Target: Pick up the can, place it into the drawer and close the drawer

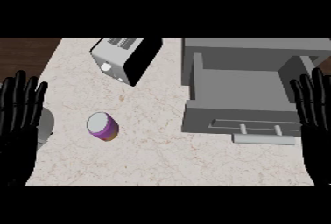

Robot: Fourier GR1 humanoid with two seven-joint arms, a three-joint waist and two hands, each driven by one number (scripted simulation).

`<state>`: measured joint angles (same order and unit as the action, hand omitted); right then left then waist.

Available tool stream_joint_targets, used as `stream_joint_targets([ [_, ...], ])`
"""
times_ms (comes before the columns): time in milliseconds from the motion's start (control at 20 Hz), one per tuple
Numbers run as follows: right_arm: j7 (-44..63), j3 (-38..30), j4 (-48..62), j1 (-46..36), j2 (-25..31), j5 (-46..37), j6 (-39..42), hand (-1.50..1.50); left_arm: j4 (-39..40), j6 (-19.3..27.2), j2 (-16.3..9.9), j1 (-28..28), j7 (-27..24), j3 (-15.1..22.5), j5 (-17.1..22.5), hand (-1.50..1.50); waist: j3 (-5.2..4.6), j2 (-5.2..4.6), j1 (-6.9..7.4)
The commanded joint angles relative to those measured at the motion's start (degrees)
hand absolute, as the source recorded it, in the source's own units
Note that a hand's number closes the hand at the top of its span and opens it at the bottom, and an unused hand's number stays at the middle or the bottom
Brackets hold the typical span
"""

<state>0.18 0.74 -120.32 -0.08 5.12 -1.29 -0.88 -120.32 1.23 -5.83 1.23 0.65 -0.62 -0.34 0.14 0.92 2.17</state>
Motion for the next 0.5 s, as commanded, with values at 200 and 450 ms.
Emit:
stream_joint_targets([
  [200,-0.9,0.8,1.3,0.7,-0.1,2.1,2.4,-1.5,5.1,-17.2,-6.9,-0.1,-7.5,-3.6,16.8,-1.5,-0.24,-1.11,-2.33],
  [450,10.0,-5.2,1.3,6.7,-0.8,1.1,-4.0,-1.5,7.1,-18.1,-12.9,3.6,9.1,-5.2,18.6,-1.5,-0.13,-0.95,-2.64],
])
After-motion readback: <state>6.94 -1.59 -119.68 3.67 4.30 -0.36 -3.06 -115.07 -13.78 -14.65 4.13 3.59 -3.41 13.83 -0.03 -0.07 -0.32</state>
